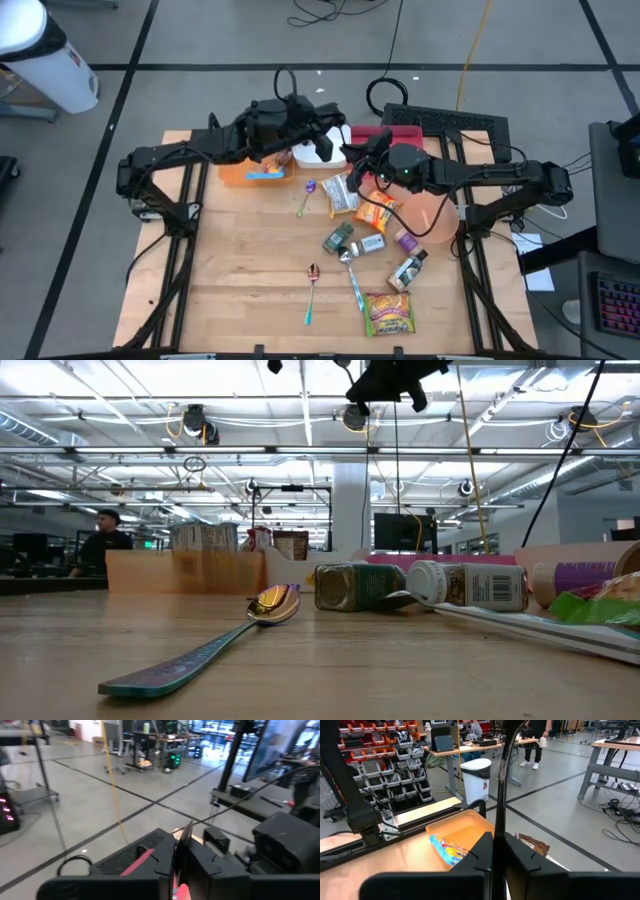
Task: Pick & Place Food Item
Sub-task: Put the black spoon into the red bin
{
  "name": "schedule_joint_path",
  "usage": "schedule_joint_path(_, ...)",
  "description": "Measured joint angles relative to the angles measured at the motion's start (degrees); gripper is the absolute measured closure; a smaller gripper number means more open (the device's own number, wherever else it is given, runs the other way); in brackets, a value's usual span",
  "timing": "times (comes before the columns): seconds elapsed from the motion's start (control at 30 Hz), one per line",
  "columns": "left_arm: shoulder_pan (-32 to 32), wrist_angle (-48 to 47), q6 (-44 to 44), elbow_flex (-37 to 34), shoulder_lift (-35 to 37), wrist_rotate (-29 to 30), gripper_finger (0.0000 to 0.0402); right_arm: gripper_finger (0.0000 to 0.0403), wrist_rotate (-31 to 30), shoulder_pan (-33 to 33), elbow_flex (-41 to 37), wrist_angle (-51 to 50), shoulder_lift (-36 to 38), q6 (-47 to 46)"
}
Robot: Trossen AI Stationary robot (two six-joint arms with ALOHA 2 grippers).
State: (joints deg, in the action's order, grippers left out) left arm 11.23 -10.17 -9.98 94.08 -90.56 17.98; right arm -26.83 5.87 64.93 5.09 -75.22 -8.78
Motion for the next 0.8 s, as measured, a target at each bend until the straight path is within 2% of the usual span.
schedule_joint_path(0.3,1.48,-0.02,-1.10,0.02,0.04,-7.07,0.0300,0.0400,2.92,0.02,-0.02,0.14,0.02,-1.48)
schedule_joint_path(0.57,1.65,0.01,-0.95,0.02,0.20,-7.73,0.0228,0.0400,4.70,0.04,-0.02,-0.03,1.41,-2.33)
schedule_joint_path(0.7,1.65,-1.43,3.81,0.71,1.21,-7.71,0.0211,0.0400,5.26,0.62,-0.02,-1.35,3.64,-1.67)
schedule_joint_path(0.8,1.69,-3.18,6.41,1.93,3.30,-7.73,0.0207,0.0400,9.20,2.47,-0.02,-5.36,5.93,-1.52)
